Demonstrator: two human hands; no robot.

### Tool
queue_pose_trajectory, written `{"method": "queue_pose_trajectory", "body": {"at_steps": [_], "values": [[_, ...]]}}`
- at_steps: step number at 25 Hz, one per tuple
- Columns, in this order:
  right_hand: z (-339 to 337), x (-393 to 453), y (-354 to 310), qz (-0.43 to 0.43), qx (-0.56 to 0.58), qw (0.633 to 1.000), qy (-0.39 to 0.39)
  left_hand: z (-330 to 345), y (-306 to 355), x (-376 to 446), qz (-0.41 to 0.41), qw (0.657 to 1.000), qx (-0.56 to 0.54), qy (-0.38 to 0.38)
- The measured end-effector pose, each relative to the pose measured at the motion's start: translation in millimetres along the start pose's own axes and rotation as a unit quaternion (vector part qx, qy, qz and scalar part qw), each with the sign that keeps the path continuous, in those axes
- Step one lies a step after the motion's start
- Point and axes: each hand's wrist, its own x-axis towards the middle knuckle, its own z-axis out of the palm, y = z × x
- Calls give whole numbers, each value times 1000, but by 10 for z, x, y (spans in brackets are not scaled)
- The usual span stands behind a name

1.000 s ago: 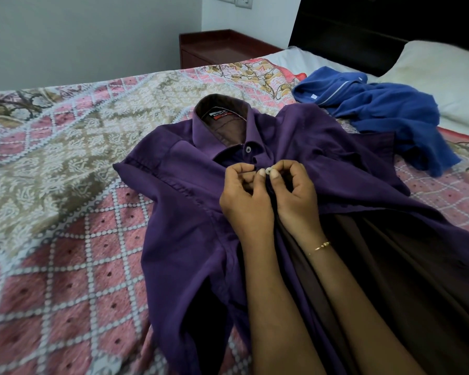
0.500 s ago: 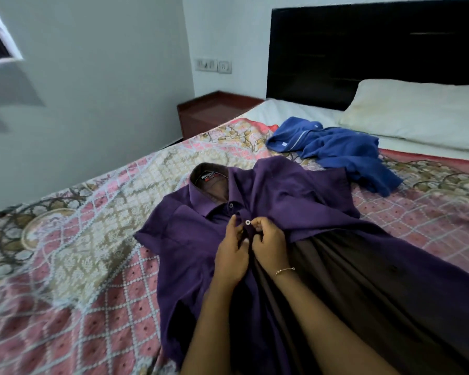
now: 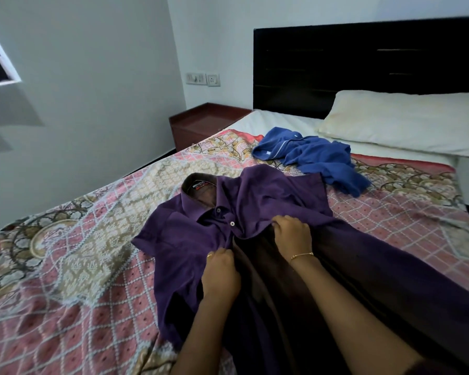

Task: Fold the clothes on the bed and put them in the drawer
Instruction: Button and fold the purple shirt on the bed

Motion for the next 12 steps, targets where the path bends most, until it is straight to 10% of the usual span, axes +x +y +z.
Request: {"method": "queue_pose_trajectory", "body": {"at_steps": [12], "values": [[-182, -328, -509, 54, 152, 972, -170, -48, -73, -17, -108, 994, 0, 2]]}}
